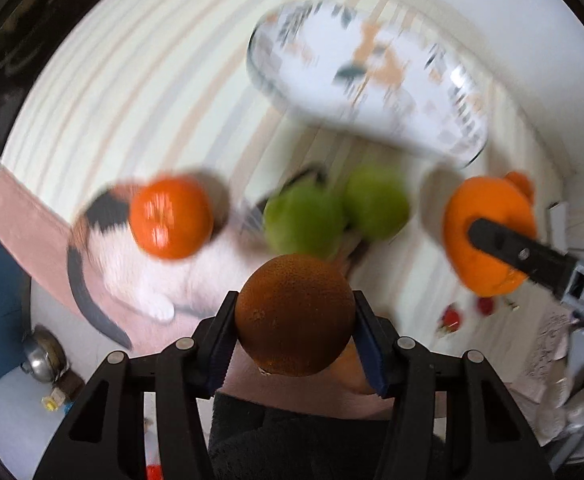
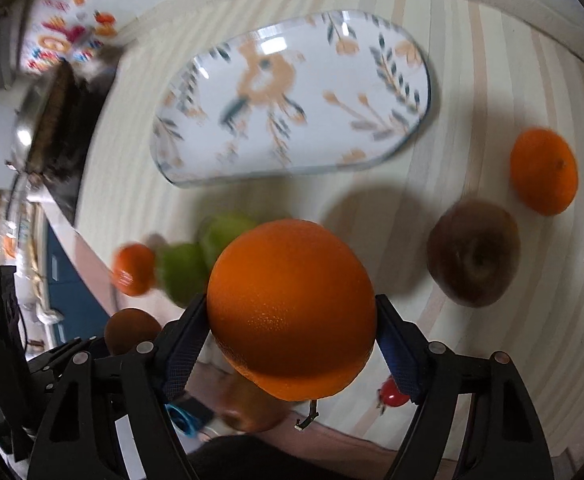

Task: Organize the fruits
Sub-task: 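Carry both fruits to the floral plate and open both tools to release, then grasp a green apple with the left tool while the right tool grasps another, then place both green apples on the floral plate and open both tools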

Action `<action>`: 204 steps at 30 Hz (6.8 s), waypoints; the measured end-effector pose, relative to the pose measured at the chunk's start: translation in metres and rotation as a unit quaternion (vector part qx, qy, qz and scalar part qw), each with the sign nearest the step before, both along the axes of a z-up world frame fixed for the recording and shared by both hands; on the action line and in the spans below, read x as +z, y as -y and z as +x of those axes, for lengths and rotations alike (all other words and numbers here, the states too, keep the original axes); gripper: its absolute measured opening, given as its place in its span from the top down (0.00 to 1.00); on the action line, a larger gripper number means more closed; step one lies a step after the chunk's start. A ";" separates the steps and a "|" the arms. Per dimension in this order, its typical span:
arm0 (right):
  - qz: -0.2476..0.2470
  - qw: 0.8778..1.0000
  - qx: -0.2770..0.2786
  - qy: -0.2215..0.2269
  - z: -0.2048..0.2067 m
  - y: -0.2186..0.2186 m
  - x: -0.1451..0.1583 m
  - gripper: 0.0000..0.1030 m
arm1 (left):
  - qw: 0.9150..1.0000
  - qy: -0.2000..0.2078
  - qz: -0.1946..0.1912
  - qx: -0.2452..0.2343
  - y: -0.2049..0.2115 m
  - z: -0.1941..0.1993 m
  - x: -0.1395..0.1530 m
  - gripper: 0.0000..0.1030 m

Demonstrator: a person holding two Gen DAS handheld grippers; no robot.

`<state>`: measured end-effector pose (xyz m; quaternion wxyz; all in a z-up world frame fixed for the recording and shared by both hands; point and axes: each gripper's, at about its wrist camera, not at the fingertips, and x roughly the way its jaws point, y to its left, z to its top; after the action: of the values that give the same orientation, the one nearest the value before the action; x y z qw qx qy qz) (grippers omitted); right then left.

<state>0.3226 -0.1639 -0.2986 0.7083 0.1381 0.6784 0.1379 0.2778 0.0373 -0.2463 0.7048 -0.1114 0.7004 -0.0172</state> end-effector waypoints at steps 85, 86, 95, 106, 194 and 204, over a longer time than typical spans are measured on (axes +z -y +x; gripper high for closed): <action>-0.037 0.994 -0.029 0.099 -0.004 0.002 0.079 0.06 | 0.980 0.142 0.132 0.050 -0.032 0.013 0.096 0.19; -0.029 0.995 -0.023 0.089 -0.002 0.000 0.069 0.06 | 0.980 0.133 0.135 0.056 -0.035 0.012 0.089 0.19; 0.004 0.999 0.039 -0.013 0.029 -0.041 -0.037 0.22 | 0.984 0.026 0.117 0.135 -0.075 -0.010 0.015 0.19; -0.023 0.997 0.073 -0.024 0.030 -0.061 -0.079 0.42 | 0.991 -0.026 0.040 0.125 -0.067 -0.006 -0.029 0.19; -0.032 0.998 0.026 0.050 0.105 -0.073 -0.031 0.11 | 1.000 -0.013 0.009 0.008 -0.047 0.158 -0.041 0.24; -0.106 0.991 -0.005 0.082 0.073 -0.037 0.014 0.08 | 0.997 0.049 0.055 0.006 -0.055 0.111 0.005 0.24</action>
<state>0.3958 -0.1266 -0.2847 0.7732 0.0540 0.6277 0.0726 0.3886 0.0925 -0.2410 0.7436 -0.0756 0.6640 0.0199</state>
